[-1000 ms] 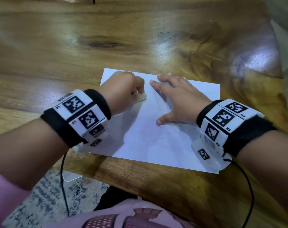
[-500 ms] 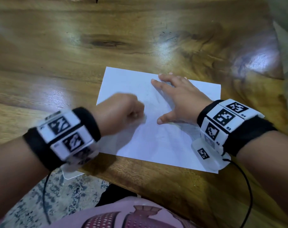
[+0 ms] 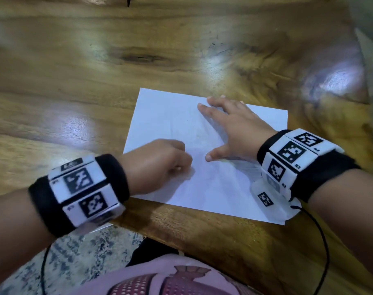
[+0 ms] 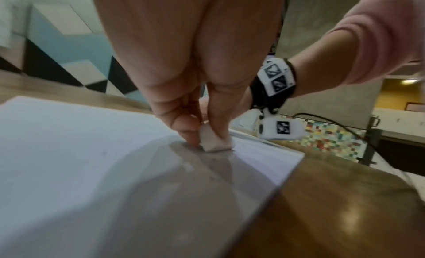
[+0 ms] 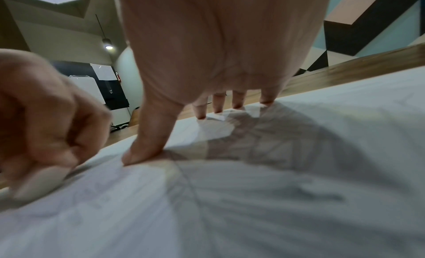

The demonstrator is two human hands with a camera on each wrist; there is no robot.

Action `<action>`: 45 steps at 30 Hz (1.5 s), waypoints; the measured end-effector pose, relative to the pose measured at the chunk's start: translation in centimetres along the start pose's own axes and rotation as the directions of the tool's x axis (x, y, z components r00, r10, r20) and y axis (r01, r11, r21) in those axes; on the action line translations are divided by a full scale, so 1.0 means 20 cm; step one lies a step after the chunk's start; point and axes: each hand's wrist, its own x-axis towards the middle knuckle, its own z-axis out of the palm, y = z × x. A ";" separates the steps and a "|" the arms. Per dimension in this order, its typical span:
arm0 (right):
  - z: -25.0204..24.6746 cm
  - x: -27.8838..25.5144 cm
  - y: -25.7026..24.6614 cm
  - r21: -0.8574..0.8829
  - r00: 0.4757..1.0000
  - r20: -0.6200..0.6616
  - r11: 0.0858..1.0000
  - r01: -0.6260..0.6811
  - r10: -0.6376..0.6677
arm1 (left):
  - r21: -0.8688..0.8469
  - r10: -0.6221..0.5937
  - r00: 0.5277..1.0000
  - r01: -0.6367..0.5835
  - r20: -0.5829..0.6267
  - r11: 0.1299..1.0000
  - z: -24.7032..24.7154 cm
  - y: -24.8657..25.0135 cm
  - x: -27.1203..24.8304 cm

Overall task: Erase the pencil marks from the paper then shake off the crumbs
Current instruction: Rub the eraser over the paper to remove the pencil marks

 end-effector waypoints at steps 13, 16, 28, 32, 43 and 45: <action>0.00 0.00 0.01 -0.007 1.000 -0.001 1.000 0.004 -0.004 | -0.039 -0.100 0.995 0.101 0.023 0.994 -0.06 -0.07 -0.04; 0.00 0.00 0.00 -0.008 1.000 0.001 1.000 0.002 -0.002 | 0.010 -0.115 0.979 0.118 -0.167 0.993 -0.09 -0.08 0.07; 0.00 0.00 0.00 -0.014 1.000 -0.001 1.000 0.002 -0.002 | 0.037 -0.089 0.970 0.100 -0.227 0.994 -0.04 -0.02 0.12; 0.00 0.00 0.00 -0.004 1.000 0.000 1.000 0.003 -0.003 | -0.024 -0.029 0.985 0.026 -0.170 0.999 0.01 -0.01 0.04; 0.01 0.00 0.01 -0.012 1.000 -0.007 1.000 0.008 -0.008 | -0.004 -0.080 0.983 0.081 -0.165 0.997 0.00 0.00 0.08; 0.00 0.00 0.01 -0.002 1.000 -0.007 1.000 0.006 -0.006 | -0.008 -0.044 0.998 0.043 -0.042 0.999 0.07 0.04 -0.03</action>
